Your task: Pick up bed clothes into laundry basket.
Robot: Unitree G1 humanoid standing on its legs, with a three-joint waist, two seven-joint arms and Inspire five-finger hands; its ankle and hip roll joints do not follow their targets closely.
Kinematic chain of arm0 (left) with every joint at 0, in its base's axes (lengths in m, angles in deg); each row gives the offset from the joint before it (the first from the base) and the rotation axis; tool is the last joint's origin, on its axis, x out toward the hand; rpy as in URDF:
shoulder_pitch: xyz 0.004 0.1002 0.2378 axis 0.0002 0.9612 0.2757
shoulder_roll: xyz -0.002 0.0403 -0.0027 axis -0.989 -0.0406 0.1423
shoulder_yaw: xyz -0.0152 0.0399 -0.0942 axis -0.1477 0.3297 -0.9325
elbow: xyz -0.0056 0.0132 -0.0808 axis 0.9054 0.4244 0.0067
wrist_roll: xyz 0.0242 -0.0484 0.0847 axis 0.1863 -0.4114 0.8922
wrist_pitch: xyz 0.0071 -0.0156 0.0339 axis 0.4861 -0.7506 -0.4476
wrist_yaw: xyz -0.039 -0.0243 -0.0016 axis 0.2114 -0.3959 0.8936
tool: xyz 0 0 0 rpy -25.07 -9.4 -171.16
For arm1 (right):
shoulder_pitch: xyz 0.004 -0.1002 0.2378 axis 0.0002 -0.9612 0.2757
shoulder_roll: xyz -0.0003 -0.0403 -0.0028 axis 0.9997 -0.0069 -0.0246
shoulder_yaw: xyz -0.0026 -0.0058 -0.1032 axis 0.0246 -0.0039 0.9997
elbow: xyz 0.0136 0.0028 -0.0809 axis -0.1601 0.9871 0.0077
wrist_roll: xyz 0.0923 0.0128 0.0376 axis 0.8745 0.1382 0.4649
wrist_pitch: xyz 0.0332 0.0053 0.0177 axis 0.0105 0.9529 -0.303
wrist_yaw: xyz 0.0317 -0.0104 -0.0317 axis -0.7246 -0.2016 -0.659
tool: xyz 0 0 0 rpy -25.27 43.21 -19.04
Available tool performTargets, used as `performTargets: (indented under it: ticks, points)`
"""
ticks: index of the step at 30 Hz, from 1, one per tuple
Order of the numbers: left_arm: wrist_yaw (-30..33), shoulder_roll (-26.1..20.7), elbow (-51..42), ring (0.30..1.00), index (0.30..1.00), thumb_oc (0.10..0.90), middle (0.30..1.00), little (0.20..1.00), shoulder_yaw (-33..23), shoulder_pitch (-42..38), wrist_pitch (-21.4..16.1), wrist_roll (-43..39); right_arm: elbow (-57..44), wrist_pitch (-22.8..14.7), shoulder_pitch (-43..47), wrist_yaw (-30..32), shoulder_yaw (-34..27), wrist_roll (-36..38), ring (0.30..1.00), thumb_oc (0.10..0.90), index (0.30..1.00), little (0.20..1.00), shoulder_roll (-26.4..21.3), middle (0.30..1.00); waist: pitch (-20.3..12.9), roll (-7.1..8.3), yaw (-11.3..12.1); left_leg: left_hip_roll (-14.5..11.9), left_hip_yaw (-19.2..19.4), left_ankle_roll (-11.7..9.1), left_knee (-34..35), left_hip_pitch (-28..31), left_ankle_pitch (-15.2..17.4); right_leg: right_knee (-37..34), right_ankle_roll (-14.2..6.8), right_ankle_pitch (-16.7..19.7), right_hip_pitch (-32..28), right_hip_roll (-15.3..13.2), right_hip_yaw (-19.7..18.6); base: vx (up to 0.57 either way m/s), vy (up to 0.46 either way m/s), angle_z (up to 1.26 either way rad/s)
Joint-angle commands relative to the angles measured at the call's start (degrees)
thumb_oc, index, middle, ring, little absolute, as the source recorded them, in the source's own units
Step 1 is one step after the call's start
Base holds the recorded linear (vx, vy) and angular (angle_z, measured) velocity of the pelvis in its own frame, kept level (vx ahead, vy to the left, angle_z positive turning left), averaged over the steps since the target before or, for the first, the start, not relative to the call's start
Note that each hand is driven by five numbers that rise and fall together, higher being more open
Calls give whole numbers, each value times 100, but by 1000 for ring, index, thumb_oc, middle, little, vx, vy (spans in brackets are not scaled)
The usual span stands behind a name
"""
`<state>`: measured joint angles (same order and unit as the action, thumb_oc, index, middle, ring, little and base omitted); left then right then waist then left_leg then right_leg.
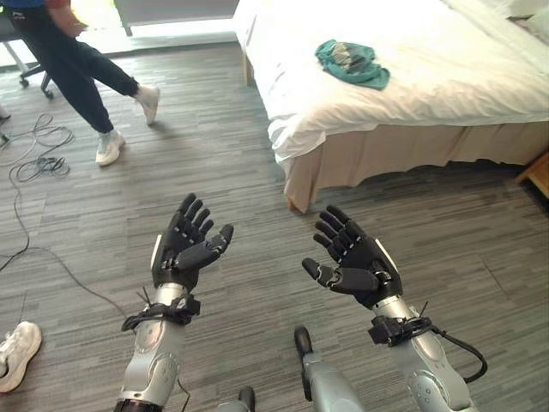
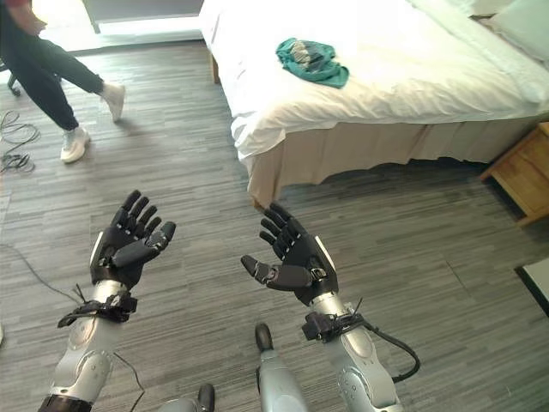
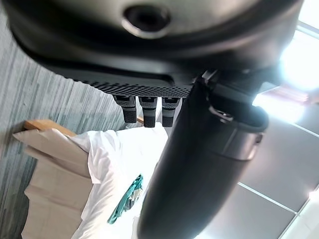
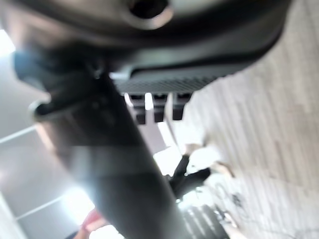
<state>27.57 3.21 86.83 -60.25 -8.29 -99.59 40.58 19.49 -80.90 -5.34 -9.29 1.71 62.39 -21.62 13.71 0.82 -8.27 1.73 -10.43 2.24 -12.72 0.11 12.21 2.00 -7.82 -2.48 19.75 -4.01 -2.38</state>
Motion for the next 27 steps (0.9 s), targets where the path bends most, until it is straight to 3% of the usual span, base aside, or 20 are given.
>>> performTargets:
  ticks: [1, 2, 3, 4, 5, 6, 7, 8, 9, 11, 13, 14, 15, 16, 17, 21, 24, 25, 27]
  points:
    - [-282, -105, -856, 900, 900, 800, 900, 900, -98, -34, -462, 20, -496, -483, 398, -155, -310, 234, 900, 800, 900, 900, 39, 900, -588, 4, -221, -262, -76, -414, 571, 2000, 426, 97, -48, 781, 38, -18, 537, 635, -324, 82]
    - [-298, -11, -858, 900, 900, 800, 900, 900, 40, 35, -438, -51, -449, -512, 406, -158, -290, 242, 900, 800, 900, 900, -17, 900, -771, -102, -243, -571, -3, -785, -178, 1820, -523, 423, 182, 689, -106, 183, 592, 549, -314, 54]
    - [-256, 72, -794, 900, 900, 800, 900, 900, 73, 54, -428, -177, -367, -536, 459, -121, -227, 302, 900, 800, 900, 900, -19, 900, -811, -137, -216, -732, 115, -977, -953, 1542, -1234, 570, 321, 529, -308, 287, 634, 539, -316, 43]
    - [-257, 70, -793, 900, 900, 800, 900, 900, 72, 52, -428, -177, -365, -538, 461, -122, -225, 303, 900, 800, 900, 900, -17, 900, -826, -115, -232, -707, 95, -977, -948, 1518, -1255, 561, 319, 540, -294, 258, 637, 461, -411, 37]
    - [-218, 88, -790, 900, 900, 800, 900, 900, 119, 17, -372, -329, -304, -632, 550, -24, -164, 466, 900, 800, 900, 900, -39, 900, -730, 38, -149, -849, 536, -976, -2658, 626, -1931, 502, 644, 291, -837, 293, 777, 265, -299, 35]
    - [-218, 84, -789, 900, 900, 800, 900, 900, 118, 14, -372, -330, -301, -633, 554, -25, -164, 466, 900, 800, 900, 900, -35, 900, -742, 57, -164, -826, 522, -974, -2662, 597, -1947, 492, 642, 305, -824, 268, 783, 572, -623, 22]
    - [-204, -7, -839, 900, 900, 800, 900, 900, 106, -46, -361, -268, -268, -682, 657, 61, -144, 430, 900, 800, 900, 900, -71, 900, -528, 262, 89, -990, 990, -688, -3570, 27, -1688, 425, 856, 59, -1349, 404, 744, 287, -327, 0]
    - [-203, -11, -839, 900, 900, 800, 900, 900, 106, -50, -360, -268, -266, -682, 661, 61, -145, 430, 900, 800, 900, 900, -66, 900, -528, 281, 90, -971, 997, -682, -3562, 21, -1705, 415, 854, 72, -1346, 386, 738, 552, -479, 8]
    - [-168, -3, -851, 900, 900, 800, 900, 900, 78, -30, -366, -208, -290, -674, 676, 139, -182, 304, 900, 800, 900, 900, -139, 900, -422, 332, 265, -1046, 1264, -653, -3813, -505, -1556, 294, 908, -54, -1716, 468, 642, 414, -200, -11]
    - [-163, 17, -825, 900, 900, 800, 900, 900, 141, -33, -358, -213, -444, -677, 641, 124, -263, 321, 900, 800, 900, 900, -200, 900, -403, 372, 412, -1018, 1428, -637, -3241, -1061, -1387, 162, 877, -165, -2051, 435, 514, 449, -136, -36]
    - [-173, -14, -818, 900, 900, 800, 900, 900, 163, -54, -345, -163, -477, -683, 615, 90, -285, 336, 900, 800, 900, 900, -200, 900, -434, 388, 427, -1030, 1461, -650, -2877, -1163, -1436, 148, 866, -221, -2113, 403, 478, 381, 8, -26]
    - [-213, -122, -798, 900, 900, 800, 900, 900, 211, -122, -369, 53, -528, -710, 525, 38, -342, 265, 900, 800, 900, 900, -273, 900, -455, 322, 451, -1106, 1677, -668, -1655, -1230, -1419, 180, 784, -390, -2349, 398, 419, 475, 43, -22]
    - [-213, -120, -796, 900, 900, 800, 900, 900, 215, -120, -371, 55, -532, -708, 519, 38, -344, 264, 900, 800, 900, 900, -274, 900, -444, 336, 464, -1093, 1698, -664, -1628, -1189, -1419, 180, 779, -401, -2370, 381, 407, 503, 98, -17]
    - [-246, -162, -814, 900, 900, 800, 900, 900, 215, -151, -370, 166, -519, -704, 468, 49, -364, 184, 900, 800, 900, 900, -281, 900, -429, 282, 468, -1028, 1685, -665, -1133, -1156, -1374, 207, 754, -507, -2468, 410, 342, 497, 109, -16]
    - [-326, -168, -835, 900, 900, 800, 900, 900, 225, -202, -379, 232, -508, -690, 394, 5, -414, 148, 900, 800, 900, 900, -284, 900, -468, 242, 511, -704, 1538, -644, -180, -1160, -1460, 121, 713, -586, -2740, 456, 184, 486, 106, -27]
    - [-417, -158, -928, 900, 900, 800, 900, 900, 283, -250, -371, 348, -492, -664, 361, -82, -423, 125, 900, 800, 900, 900, -216, 900, -552, 191, 577, -406, 1207, -700, 418, -1198, -1769, 54, 690, -727, -3098, 535, -102, 444, 54, -55]
    - [-572, -237, -991, 900, 900, 800, 900, 900, 366, -234, -294, 455, -502, -584, 261, -192, -445, 118, 900, 800, 900, 900, -128, 900, -671, 223, 544, -381, 1203, -583, 390, -1044, -1572, 161, 634, -865, -3161, 474, -305, 350, 101, -74]
    - [-608, -291, -1010, 900, 900, 800, 900, 900, 448, -274, -281, 614, -511, -595, 265, -193, -468, 81, 900, 800, 900, 900, -115, 900, -696, 234, 539, -325, 1213, -537, 365, -1019, -1520, 205, 559, -843, -3182, 397, -373, 392, 179, -60]
    - [-591, -442, -1063, 900, 900, 800, 900, 900, 491, -273, -289, 822, -470, -586, 337, -176, -383, -27, 900, 800, 900, 900, 54, 900, -779, 252, 494, -298, 1439, -310, 543, -722, -1252, 993, 242, -621, -2900, 245, -457, 386, 181, -50]
